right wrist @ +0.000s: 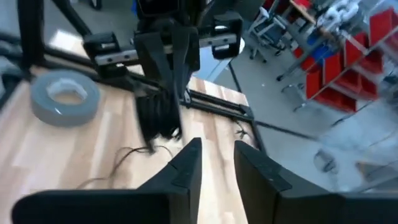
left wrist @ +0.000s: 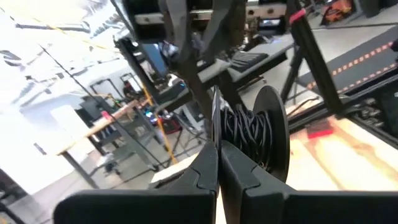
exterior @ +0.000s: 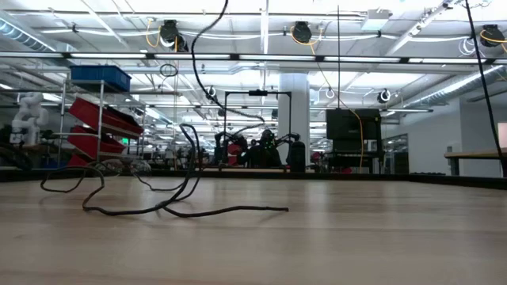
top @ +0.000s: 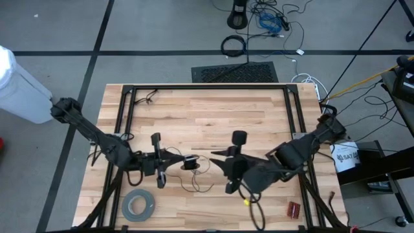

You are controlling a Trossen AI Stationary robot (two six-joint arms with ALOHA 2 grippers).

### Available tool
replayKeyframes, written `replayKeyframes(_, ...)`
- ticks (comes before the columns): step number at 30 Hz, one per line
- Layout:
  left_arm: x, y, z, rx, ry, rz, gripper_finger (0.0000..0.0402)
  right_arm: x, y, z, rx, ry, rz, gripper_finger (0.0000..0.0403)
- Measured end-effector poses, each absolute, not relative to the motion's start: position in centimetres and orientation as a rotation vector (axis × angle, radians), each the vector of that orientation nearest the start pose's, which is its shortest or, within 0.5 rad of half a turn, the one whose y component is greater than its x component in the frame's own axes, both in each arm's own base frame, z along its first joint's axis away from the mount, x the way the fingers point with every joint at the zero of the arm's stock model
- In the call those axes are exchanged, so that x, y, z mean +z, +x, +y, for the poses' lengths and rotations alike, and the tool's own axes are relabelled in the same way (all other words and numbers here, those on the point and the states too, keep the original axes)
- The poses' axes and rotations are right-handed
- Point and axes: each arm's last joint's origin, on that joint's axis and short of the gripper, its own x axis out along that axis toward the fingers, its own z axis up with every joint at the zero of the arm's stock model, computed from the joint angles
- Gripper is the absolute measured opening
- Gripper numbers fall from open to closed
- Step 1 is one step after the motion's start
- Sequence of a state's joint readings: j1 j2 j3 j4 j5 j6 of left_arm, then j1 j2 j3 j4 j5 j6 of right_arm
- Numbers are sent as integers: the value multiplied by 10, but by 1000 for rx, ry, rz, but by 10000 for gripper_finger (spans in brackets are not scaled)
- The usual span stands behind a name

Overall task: Coil cords
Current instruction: Uncoil the black wire from the spool

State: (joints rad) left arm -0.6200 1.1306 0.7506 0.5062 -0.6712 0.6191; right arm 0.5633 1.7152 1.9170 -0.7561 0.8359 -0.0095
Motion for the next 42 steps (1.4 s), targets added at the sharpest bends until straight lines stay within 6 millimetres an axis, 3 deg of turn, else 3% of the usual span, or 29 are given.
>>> replayKeyframes(3, 325, 204, -128, 77, 552, -106, 1, 422, 309, 182, -266, -251, 445, 91)
replayKeyframes(5, 327, 199, -128, 64, 581, -104, 1, 408, 311, 195, -241, -200, 482, 93)
replayKeyframes(9, 327, 192, -128, 36, 668, -72, 0, 361, 322, 227, -223, -164, 517, 93)
replayKeyframes(12, 328, 191, -129, 32, 711, -78, 0, 329, 334, 240, -283, -135, 438, 94)
replayKeyframes(16, 328, 190, -130, 30, 794, -82, 0, 280, 357, 238, -335, -117, 370, 107)
replayKeyframes(19, 329, 190, -129, 32, 830, -84, 0, 259, 373, 227, -336, -87, 343, 130)
replayKeyframes(24, 338, 190, -129, 44, 841, -103, 0, 242, 393, 207, -390, -101, 331, 169)
replayKeyframes(31, 342, 188, -127, 63, 834, -105, 0, 245, 401, 193, -470, -96, 294, 178)
replayKeyframes(36, 344, 187, -126, 73, 822, -104, 0, 249, 402, 195, -477, -115, 262, 150)
replayKeyframes(42, 342, 187, -125, 82, 825, -82, 0, 258, 402, 203, -440, -134, 197, 72)
